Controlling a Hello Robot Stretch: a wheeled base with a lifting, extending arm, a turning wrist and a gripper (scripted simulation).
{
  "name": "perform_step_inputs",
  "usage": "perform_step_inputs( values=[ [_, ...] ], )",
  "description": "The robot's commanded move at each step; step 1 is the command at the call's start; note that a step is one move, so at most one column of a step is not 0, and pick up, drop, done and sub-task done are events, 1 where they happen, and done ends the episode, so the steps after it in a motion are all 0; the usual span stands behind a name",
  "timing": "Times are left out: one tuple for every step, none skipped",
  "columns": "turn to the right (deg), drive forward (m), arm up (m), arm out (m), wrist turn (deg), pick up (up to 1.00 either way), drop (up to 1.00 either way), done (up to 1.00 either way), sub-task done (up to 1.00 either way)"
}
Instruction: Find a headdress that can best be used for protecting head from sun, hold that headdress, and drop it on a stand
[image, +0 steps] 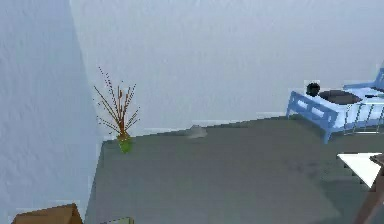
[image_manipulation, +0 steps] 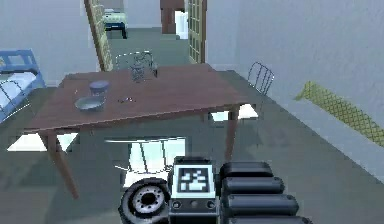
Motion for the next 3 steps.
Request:
perform_step_inputs(
  values=[
    [-45.0,0.0,0.0,0.0,0.0,0.0,0.0,0.0,0.0],
    [-45.0,0.0,0.0,0.0,0.0,0.0,0.0,0.0,0.0],
    [-30.0,0.0,0.0,0.0,0.0,0.0,0.0,0.0,0.0]
  ],
)
